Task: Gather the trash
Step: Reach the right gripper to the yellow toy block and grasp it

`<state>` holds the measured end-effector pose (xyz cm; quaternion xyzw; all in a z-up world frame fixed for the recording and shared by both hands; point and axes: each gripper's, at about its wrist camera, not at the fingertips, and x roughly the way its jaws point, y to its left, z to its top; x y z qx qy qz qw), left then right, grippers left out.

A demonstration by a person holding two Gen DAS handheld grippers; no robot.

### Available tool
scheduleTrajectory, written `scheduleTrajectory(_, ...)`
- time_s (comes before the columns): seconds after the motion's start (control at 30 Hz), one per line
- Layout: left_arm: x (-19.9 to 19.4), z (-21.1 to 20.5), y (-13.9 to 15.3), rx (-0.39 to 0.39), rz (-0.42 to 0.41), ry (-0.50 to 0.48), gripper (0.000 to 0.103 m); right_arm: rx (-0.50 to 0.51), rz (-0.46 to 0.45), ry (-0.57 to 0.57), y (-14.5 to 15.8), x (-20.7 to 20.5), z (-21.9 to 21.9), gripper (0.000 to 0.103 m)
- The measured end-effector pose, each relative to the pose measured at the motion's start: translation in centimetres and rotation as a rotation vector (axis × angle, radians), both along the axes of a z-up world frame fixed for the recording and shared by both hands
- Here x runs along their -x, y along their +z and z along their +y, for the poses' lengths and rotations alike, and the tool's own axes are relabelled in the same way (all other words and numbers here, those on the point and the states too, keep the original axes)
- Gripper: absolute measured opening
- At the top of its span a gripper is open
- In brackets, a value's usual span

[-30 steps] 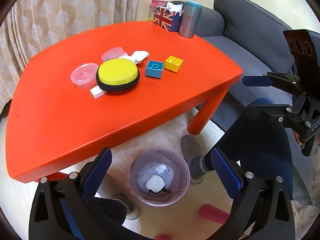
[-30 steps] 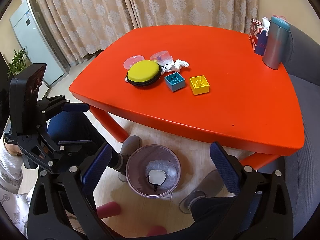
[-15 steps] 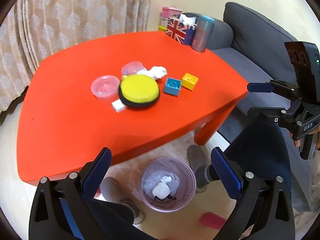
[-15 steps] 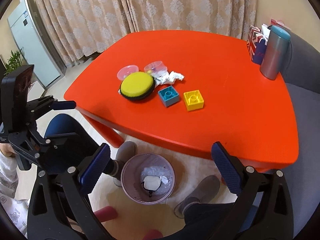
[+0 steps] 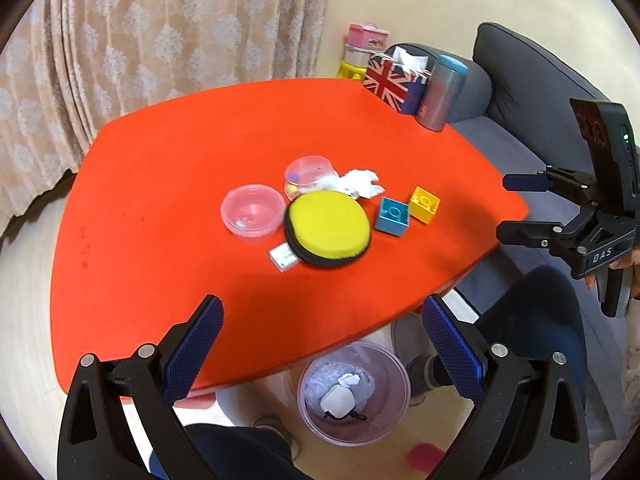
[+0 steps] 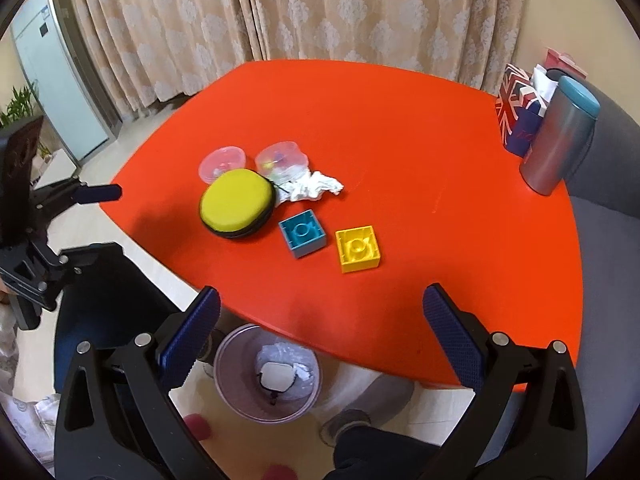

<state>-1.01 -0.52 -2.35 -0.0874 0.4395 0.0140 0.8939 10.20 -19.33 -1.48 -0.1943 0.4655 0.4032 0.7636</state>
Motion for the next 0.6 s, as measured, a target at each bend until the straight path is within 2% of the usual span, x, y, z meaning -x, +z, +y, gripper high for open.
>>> scheduleTrajectory(0.6,-2.8,2.3,-1.5,0.020,0.045,0.016,0.095,0.103,0.067,0.080,-5.1,-4.8,2.6,0.099)
